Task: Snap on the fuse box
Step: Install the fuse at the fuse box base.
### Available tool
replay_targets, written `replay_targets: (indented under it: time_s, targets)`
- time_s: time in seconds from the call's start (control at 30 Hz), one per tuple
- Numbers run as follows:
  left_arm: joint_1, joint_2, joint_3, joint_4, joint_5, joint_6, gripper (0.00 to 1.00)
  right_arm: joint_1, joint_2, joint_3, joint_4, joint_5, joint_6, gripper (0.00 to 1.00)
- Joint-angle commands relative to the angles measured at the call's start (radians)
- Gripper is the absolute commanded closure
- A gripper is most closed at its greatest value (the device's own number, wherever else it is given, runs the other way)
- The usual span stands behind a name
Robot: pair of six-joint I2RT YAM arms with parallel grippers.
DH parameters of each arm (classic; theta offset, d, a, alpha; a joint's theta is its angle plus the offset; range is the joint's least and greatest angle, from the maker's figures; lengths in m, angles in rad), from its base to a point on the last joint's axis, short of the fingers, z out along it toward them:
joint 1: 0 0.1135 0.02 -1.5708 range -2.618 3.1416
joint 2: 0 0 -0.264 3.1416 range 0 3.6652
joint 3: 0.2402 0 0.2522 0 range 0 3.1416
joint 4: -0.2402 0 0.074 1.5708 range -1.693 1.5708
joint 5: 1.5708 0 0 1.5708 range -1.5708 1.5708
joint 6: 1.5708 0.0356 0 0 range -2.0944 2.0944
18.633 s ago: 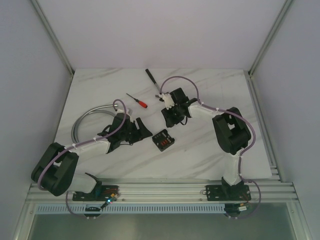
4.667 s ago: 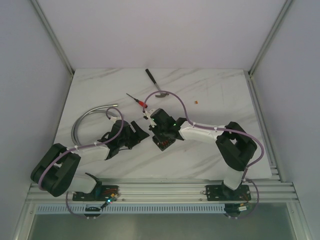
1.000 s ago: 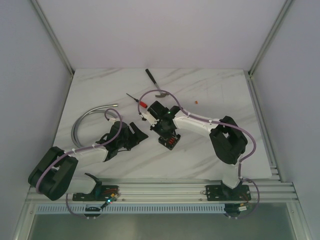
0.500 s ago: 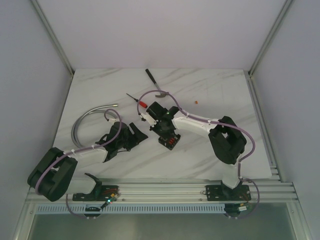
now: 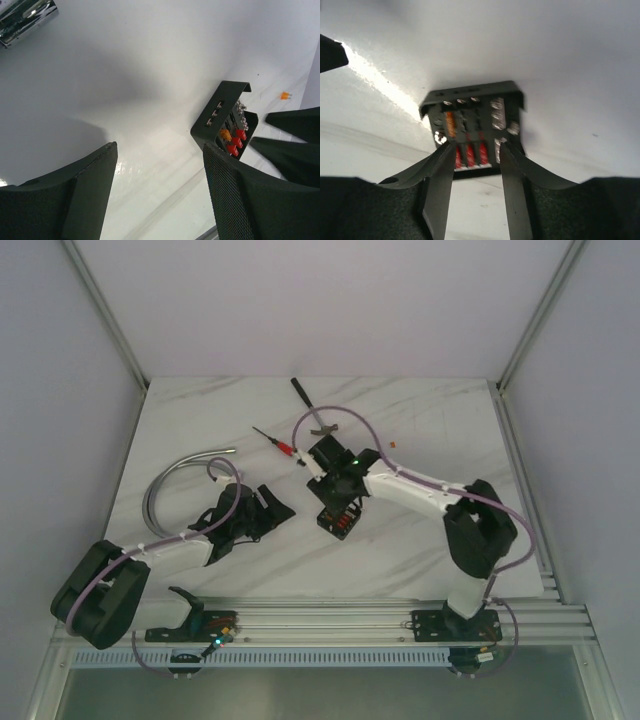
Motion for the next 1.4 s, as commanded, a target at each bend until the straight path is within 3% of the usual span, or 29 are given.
replay_targets:
  time_s: [0.0, 0.33, 0.5, 0.67, 0.97, 1.37]
  targets:
    - [0.006, -0.01, 0.025, -0.026, -0.008, 0.034, 0.22, -0.061, -0.142, -0.032, 0.014, 0.109, 0.091, 0.51]
    - [0.024, 0.001, 0.07, -0.048, -0.003, 0.122, 0.21, -0.376, -0.262, -0.2, 0.011, 0.259, 0.231, 0.36]
    - [0.043, 0.0, 0.082, -0.059, 0.002, 0.167, 0.2, -0.551, -0.275, -0.258, 0.044, 0.336, 0.286, 0.36]
    - [0.063, -0.002, 0.083, -0.063, 0.013, 0.203, 0.19, -0.699, -0.303, -0.32, 0.117, 0.276, 0.305, 0.42]
    - [0.094, 0.011, 0.079, -0.063, 0.037, 0.225, 0.19, -0.77, -0.236, -0.369, 0.19, 0.198, 0.319, 0.56]
    - [0.097, 0.03, 0.081, -0.063, 0.05, 0.214, 0.19, -0.782, -0.17, -0.377, 0.244, 0.153, 0.306, 0.66]
